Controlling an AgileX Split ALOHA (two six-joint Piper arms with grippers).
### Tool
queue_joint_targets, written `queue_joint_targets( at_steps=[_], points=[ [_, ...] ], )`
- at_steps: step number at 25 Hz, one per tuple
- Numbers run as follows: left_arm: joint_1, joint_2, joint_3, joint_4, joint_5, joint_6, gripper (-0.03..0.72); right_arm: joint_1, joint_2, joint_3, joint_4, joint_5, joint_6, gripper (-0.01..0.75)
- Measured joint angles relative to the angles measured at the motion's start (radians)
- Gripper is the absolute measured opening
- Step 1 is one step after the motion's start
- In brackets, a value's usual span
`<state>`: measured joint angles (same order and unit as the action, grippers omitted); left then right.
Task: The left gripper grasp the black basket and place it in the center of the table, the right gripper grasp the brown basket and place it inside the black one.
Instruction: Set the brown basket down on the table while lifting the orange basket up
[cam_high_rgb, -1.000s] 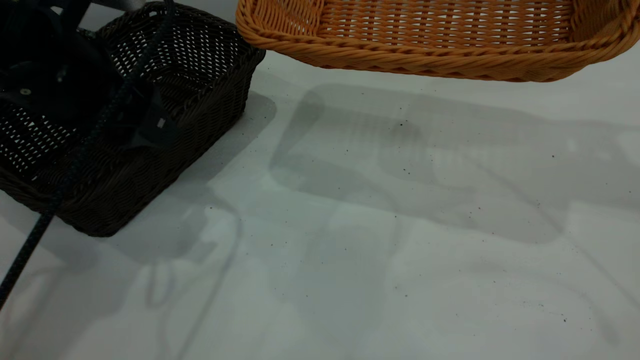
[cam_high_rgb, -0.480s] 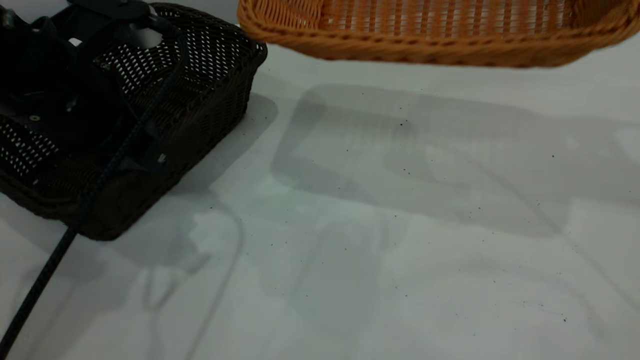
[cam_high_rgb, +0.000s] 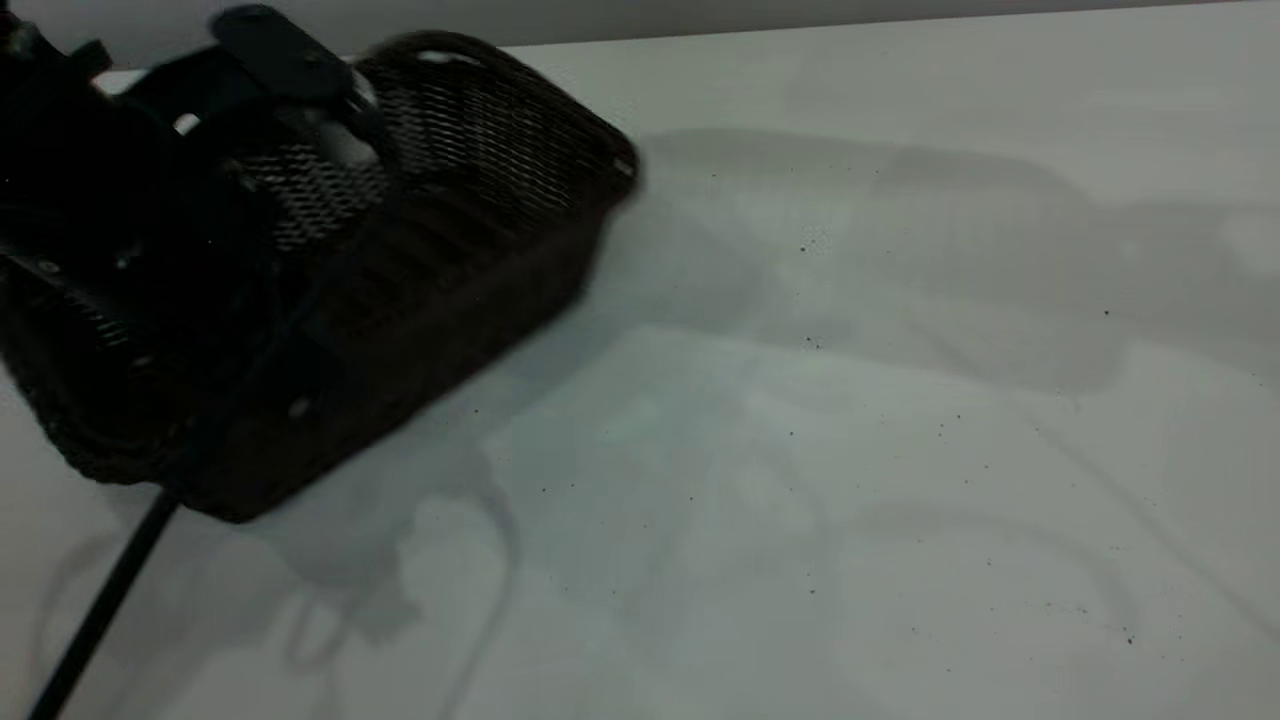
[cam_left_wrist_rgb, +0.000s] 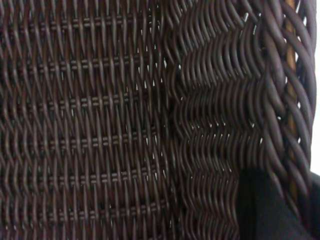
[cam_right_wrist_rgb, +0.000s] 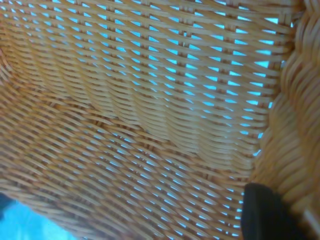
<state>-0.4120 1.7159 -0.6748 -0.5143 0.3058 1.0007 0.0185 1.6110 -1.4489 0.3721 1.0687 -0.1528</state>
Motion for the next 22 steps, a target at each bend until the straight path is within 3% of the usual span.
queue_joint_targets(
  at_steps=[6, 11, 22],
  points=[
    [-0.137, -0.049, 0.0, -0.002, 0.081, 0.248, 0.133, 0.0, 0.001, -0.027, 0.023, 0.013, 0.0, 0.106],
    [-0.212, -0.068, 0.0, -0.003, 0.106, 0.327, 0.133, 0.0, 0.001, -0.026, 0.02, 0.01, 0.001, 0.106],
    [-0.229, -0.067, 0.0, 0.001, 0.157, 0.339, 0.133, 0.001, 0.001, -0.026, 0.026, 0.005, -0.007, 0.106]
  ],
)
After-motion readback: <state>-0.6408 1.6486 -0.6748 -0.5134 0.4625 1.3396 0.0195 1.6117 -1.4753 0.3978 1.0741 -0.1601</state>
